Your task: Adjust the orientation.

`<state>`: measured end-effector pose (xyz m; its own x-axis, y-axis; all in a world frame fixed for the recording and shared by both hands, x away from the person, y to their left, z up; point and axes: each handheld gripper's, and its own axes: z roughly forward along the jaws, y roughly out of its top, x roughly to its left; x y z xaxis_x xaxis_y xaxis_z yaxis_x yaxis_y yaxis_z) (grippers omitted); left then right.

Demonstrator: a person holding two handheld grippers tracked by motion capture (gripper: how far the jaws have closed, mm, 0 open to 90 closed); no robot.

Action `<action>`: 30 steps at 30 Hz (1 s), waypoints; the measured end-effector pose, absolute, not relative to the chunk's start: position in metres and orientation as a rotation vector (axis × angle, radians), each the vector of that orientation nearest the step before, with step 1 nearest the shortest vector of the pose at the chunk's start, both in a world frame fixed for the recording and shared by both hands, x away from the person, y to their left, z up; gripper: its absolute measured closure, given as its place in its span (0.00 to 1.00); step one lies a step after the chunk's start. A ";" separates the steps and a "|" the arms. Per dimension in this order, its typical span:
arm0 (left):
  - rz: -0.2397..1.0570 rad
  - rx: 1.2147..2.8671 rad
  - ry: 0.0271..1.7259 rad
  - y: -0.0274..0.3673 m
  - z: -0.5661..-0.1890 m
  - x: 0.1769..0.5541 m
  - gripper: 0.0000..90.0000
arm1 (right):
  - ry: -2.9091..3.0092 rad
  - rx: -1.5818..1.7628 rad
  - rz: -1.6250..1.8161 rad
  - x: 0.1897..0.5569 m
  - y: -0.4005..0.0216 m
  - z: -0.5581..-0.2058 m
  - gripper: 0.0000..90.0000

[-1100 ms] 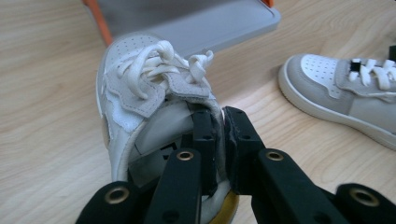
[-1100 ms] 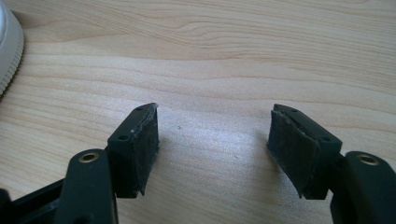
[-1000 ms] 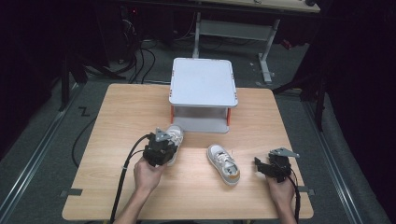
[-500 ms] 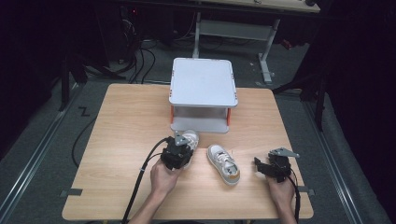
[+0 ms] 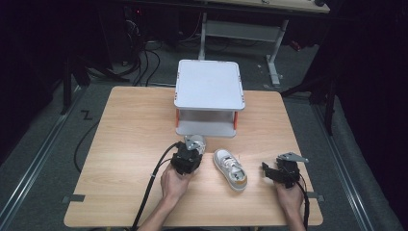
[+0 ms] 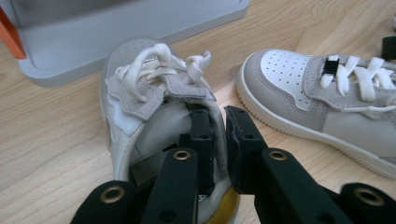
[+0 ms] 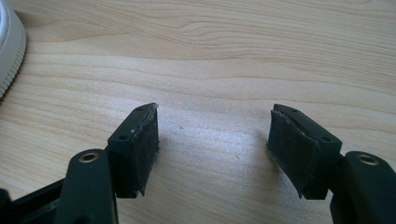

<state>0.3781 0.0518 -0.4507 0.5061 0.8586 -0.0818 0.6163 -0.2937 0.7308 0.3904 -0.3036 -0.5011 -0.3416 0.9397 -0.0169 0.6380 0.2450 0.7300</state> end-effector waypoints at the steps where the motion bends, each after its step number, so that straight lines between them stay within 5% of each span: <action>1: 0.423 2.023 1.206 0.051 -0.451 0.378 0.90 | 2.067 1.437 0.882 0.390 -0.304 -0.501 0.37; 12: 0.361 2.051 1.165 0.051 -0.452 0.380 0.77 | 2.065 1.438 0.882 0.390 -0.304 -0.501 0.38; 24: 0.322 2.020 1.145 0.050 -0.451 0.379 0.46 | 2.064 1.439 0.881 0.390 -0.304 -0.501 0.38; 30: 0.317 1.997 1.133 0.055 -0.446 0.377 0.43 | 2.064 1.439 0.881 0.390 -0.304 -0.501 0.38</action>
